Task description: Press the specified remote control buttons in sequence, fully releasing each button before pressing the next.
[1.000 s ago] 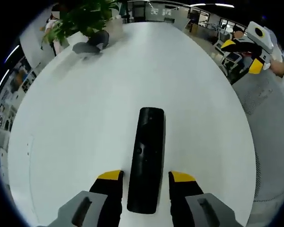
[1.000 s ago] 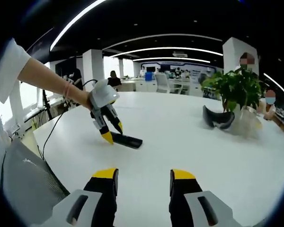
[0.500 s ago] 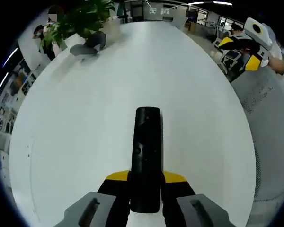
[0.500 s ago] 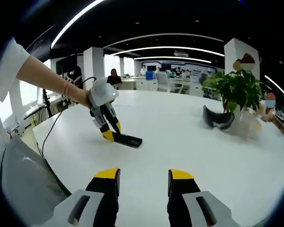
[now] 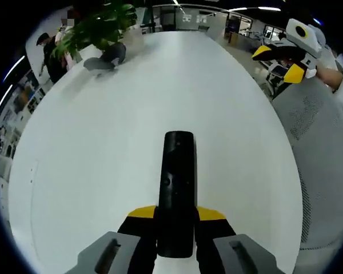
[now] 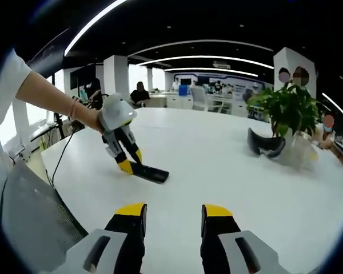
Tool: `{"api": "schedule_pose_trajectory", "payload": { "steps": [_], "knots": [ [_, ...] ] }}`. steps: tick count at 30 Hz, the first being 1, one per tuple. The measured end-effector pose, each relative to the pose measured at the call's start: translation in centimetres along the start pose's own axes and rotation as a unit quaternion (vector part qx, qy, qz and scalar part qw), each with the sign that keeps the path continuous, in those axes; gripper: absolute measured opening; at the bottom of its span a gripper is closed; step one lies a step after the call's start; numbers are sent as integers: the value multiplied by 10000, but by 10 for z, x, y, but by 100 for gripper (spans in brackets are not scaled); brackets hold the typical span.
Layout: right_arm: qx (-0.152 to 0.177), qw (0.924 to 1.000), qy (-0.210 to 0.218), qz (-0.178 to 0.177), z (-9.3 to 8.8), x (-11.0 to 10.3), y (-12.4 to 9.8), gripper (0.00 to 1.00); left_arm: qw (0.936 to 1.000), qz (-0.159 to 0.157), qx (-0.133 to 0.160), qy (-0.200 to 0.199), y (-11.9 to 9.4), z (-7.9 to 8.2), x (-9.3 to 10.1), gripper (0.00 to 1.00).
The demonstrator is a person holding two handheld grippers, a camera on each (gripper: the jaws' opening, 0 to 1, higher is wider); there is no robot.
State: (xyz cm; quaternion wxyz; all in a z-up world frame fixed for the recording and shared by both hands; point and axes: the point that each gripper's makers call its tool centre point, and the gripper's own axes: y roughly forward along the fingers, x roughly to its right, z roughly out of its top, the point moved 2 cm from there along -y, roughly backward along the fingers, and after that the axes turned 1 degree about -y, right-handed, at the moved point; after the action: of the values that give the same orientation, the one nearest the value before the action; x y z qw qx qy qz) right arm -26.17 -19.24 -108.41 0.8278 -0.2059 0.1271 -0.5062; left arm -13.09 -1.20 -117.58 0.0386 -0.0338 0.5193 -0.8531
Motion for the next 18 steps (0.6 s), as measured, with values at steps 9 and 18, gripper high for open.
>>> {"api": "schedule_pose_trajectory", "payload": {
  "steps": [9,18],
  "knots": [
    [-13,10000,37,-61,-1,3,0,34,9999,-8,-56,131,-3,-5,19,23],
    [-59,10000,9,-49,-2,2,0,33,9999,-18,-47,148,-5,-9,36,23]
  ]
}}
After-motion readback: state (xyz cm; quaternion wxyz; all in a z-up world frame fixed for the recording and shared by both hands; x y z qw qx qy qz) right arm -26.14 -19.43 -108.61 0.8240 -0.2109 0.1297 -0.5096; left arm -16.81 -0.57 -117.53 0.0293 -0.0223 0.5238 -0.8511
